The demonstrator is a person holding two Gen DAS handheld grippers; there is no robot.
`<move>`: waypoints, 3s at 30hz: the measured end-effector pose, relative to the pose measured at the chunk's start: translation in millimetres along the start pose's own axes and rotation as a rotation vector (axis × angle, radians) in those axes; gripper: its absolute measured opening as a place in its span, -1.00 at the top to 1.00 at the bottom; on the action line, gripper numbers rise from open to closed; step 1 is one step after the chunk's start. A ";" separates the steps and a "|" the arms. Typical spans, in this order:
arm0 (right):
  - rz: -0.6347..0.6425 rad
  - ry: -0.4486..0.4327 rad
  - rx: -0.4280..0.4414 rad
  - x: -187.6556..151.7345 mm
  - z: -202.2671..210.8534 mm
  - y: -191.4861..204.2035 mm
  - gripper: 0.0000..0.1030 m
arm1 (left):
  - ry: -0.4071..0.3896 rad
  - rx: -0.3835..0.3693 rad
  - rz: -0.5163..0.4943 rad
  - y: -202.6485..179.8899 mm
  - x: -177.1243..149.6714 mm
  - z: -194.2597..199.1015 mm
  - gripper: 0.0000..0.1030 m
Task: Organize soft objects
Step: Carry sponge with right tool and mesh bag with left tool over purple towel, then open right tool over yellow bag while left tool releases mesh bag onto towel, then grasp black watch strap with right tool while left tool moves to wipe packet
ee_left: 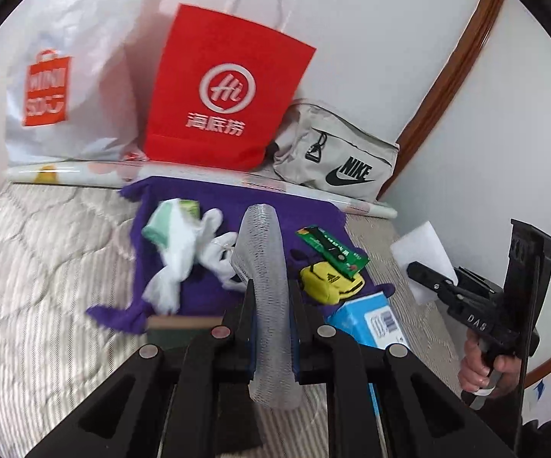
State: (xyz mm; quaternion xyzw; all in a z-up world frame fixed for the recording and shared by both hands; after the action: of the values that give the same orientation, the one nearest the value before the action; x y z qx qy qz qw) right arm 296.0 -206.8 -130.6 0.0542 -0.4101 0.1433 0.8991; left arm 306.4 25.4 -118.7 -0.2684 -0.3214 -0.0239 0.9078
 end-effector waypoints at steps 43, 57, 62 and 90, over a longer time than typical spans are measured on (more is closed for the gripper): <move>-0.004 0.340 0.125 19.4 -168.0 -25.3 -0.03 | 0.269 0.060 0.053 37.7 33.7 -135.7 -0.30; -0.038 0.247 0.091 37.2 -124.8 -33.4 -0.16 | 0.136 0.234 -0.066 27.3 45.5 -85.5 -0.35; -0.054 0.213 0.091 36.0 -95.5 -32.7 -0.17 | 0.126 0.222 -0.035 29.0 38.4 -60.3 -0.35; 0.115 0.178 0.337 -77.1 15.4 111.0 -0.17 | 0.095 0.279 0.059 47.4 -97.2 36.3 -0.35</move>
State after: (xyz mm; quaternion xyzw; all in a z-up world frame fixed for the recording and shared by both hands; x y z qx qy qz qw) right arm 203.3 -120.7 -180.7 0.1676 -0.3014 0.2655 0.9003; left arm 218.9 71.6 -175.5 -0.1477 -0.2703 0.0352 0.9507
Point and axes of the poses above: each gripper's, at about its wrist camera, not at the fingertips, and z roughly against the way its jaws point, y to its left, x to its top, the point moved 5 cm from there along -z, roughly the way its jaws point, and after that the axes turned 6 degrees about z, right-handed, at the moved point
